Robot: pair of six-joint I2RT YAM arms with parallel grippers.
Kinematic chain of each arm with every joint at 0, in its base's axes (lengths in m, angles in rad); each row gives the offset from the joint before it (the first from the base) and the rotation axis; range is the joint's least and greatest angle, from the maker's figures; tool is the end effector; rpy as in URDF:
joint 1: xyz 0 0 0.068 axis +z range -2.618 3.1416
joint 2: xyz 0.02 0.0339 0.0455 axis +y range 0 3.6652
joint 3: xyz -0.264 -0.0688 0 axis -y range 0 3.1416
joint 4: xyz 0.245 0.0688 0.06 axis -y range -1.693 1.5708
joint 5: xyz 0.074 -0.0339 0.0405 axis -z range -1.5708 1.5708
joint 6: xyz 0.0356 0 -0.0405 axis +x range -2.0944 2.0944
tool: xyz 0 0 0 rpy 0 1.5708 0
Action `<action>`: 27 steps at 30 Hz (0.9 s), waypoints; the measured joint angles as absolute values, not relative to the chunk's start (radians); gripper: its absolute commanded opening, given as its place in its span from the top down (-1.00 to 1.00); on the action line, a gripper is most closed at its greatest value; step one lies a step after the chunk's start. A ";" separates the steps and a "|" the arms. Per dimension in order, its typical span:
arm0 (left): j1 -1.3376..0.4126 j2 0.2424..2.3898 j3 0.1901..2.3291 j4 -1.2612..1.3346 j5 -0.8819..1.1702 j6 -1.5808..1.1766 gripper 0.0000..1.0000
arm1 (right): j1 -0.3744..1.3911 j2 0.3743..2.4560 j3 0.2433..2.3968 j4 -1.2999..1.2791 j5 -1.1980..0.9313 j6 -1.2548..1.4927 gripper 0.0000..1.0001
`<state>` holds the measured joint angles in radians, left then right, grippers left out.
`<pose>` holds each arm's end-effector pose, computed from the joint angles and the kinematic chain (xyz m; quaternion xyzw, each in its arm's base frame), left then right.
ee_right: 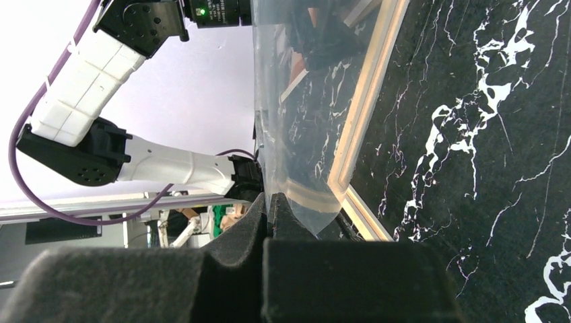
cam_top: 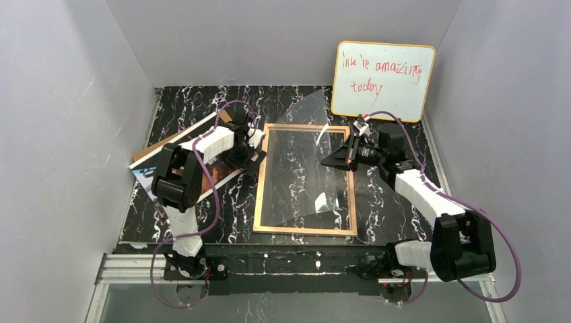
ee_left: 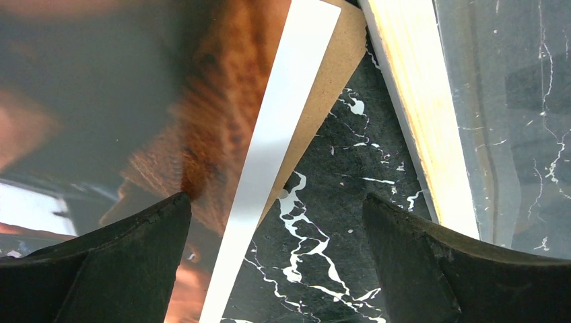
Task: Put the photo into the frame
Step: Place the photo frame item in the photo frame.
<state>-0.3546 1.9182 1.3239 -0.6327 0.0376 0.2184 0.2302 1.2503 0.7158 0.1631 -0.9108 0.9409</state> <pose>0.3591 -0.1344 0.1711 0.2815 0.9440 -0.0301 0.1694 0.2540 0.0884 0.2561 0.0252 0.7814 0.5827 0.2218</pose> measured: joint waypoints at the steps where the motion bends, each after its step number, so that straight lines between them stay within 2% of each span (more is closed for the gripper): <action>1: -0.355 1.918 1.323 -0.632 0.038 0.218 -0.93 | 0.236 1.252 0.716 0.168 -0.908 0.944 0.97; 27: -0.355 1.913 1.313 -0.620 0.033 0.216 -0.92 | 0.265 1.270 0.656 0.270 -0.840 1.093 0.97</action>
<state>-0.3546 1.9125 1.3132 -0.6205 0.0334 0.2161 0.2653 1.2697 0.6559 0.2699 -0.8398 1.0935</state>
